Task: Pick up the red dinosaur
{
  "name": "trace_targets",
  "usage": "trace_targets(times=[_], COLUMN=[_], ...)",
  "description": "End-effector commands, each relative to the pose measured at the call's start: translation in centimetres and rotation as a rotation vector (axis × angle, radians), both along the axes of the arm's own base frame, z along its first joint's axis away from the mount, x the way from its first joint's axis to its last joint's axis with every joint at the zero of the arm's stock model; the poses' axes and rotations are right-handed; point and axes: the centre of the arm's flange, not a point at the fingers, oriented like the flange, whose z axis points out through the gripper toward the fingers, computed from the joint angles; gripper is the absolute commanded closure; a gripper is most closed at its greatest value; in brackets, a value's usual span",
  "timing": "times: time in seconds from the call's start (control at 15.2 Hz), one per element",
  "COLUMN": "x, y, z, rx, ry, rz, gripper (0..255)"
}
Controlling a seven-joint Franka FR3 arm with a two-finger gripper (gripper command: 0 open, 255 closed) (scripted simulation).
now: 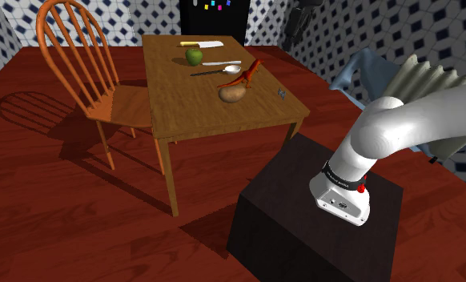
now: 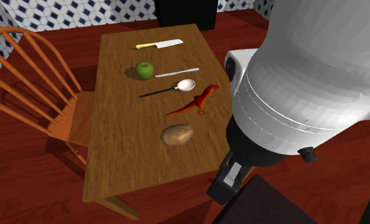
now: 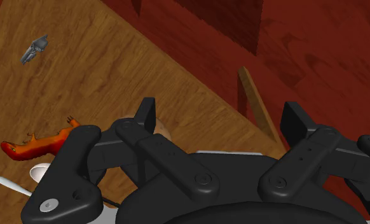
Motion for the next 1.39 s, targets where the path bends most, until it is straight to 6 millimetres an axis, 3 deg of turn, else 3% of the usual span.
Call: trace_targets(times=[0.0,1.32], x=[0.0,20.0], y=[0.0,-13.6], z=[0.0,-13.1], rx=[0.0,-0.1], ry=[0.0,0.179], rz=[0.0,0.079], gripper=[0,0])
